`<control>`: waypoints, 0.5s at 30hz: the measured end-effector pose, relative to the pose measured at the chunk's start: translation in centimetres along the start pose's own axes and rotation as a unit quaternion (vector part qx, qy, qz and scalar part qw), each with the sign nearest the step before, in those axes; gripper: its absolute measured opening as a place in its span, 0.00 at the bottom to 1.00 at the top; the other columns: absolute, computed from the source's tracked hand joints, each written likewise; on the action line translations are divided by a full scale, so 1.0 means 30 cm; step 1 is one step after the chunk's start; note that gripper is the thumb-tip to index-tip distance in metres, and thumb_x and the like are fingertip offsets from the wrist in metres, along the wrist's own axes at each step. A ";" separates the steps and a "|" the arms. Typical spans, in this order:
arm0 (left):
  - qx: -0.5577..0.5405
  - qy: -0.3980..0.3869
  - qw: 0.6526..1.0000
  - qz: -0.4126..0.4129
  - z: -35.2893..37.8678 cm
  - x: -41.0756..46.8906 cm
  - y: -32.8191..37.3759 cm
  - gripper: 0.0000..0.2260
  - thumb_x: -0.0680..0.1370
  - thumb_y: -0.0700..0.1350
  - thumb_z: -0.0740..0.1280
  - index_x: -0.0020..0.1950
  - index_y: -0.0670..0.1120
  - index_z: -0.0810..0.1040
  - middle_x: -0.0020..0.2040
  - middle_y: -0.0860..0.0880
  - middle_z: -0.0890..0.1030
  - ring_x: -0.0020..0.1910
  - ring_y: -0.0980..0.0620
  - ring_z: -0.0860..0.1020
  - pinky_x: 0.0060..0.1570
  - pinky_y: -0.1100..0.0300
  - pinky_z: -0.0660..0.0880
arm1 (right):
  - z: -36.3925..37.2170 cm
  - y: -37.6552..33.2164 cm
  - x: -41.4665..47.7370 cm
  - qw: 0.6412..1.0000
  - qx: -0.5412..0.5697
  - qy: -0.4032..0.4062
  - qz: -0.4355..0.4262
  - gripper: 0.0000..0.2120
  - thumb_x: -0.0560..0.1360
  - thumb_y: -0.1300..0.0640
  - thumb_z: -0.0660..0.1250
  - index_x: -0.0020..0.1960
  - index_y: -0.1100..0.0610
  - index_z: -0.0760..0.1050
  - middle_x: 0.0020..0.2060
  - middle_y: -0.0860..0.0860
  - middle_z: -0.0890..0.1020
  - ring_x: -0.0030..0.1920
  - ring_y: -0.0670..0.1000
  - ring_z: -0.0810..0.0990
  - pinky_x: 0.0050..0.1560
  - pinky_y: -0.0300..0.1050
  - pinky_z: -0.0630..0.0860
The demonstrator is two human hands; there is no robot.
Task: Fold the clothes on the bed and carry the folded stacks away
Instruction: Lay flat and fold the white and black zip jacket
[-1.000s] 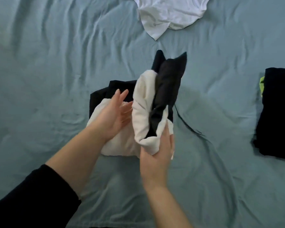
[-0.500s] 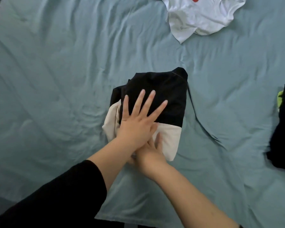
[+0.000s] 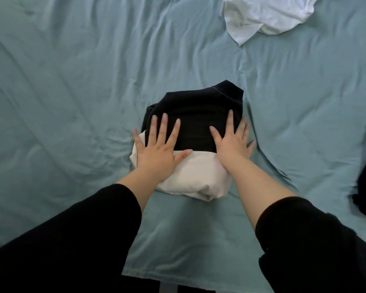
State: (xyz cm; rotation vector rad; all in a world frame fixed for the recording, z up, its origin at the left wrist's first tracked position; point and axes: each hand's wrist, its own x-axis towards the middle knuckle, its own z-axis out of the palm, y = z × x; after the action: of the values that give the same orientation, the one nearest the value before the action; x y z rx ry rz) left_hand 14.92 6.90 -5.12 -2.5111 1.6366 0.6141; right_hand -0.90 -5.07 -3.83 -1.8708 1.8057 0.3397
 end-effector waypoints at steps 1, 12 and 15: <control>-0.027 -0.001 0.998 -0.054 -0.001 -0.018 0.006 0.38 0.70 0.77 0.38 0.72 0.64 0.26 0.77 0.51 0.30 0.76 0.45 0.31 0.66 0.29 0.37 | 0.017 0.000 -0.025 0.998 0.054 0.037 -0.003 0.34 0.77 0.33 0.48 0.77 0.42 0.40 0.78 0.51 0.48 0.78 0.54 0.48 0.74 0.59 0.53; -0.542 -0.001 0.787 -0.294 -0.091 -0.134 -0.057 0.31 0.68 0.65 0.71 0.66 0.55 0.70 0.52 0.62 0.76 0.59 0.51 0.76 0.50 0.59 0.69 | 0.014 0.012 -0.289 0.886 0.459 -0.049 0.033 0.43 0.71 0.46 0.71 0.75 0.33 0.47 0.73 0.41 0.64 0.68 0.47 0.69 0.68 0.48 0.68; -0.557 0.024 0.791 -0.250 -0.180 -0.112 -0.142 0.16 0.68 0.62 0.73 0.51 0.58 0.76 0.47 0.62 0.80 0.51 0.57 0.79 0.44 0.62 0.73 | -0.033 -0.085 -0.338 0.886 0.463 -0.006 -0.008 0.40 0.72 0.55 0.70 0.75 0.37 0.53 0.71 0.40 0.67 0.65 0.44 0.71 0.67 0.47 0.70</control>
State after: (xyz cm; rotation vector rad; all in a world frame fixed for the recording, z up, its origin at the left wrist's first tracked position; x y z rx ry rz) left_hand 19.08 10.09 0.46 -3.4608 0.4595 1.8216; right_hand 0.58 3.04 2.69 -1.1760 1.5147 -0.4610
